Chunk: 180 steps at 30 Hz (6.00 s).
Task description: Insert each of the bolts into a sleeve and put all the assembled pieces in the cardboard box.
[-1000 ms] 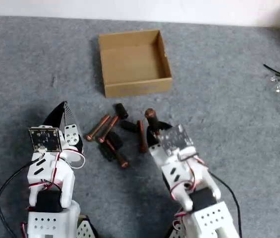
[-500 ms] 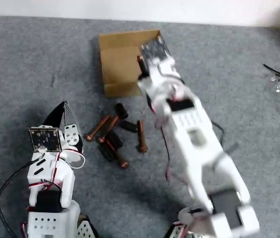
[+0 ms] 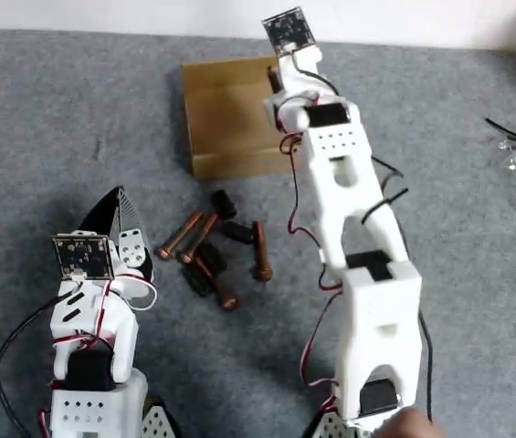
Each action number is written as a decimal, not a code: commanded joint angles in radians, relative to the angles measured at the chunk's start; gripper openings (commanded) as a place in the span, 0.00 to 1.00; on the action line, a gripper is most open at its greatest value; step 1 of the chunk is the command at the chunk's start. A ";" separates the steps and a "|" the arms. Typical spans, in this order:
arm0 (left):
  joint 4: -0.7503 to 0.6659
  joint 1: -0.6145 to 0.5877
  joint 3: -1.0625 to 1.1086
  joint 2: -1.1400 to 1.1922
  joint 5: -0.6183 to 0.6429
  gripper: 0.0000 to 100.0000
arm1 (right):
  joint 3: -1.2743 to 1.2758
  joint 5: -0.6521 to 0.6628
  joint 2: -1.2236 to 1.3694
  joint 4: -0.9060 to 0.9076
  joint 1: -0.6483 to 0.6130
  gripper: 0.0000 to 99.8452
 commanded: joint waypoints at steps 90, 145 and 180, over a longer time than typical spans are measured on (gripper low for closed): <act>-0.017 0.019 0.022 0.002 -0.011 0.01 | -1.224 -0.106 0.243 0.966 -0.136 0.25; -0.017 0.018 0.022 0.002 -0.011 0.01 | 0.746 0.161 -0.446 0.216 -0.377 0.25; -0.020 0.019 0.022 0.002 -0.011 0.01 | 0.645 0.163 -0.223 0.211 -0.369 0.10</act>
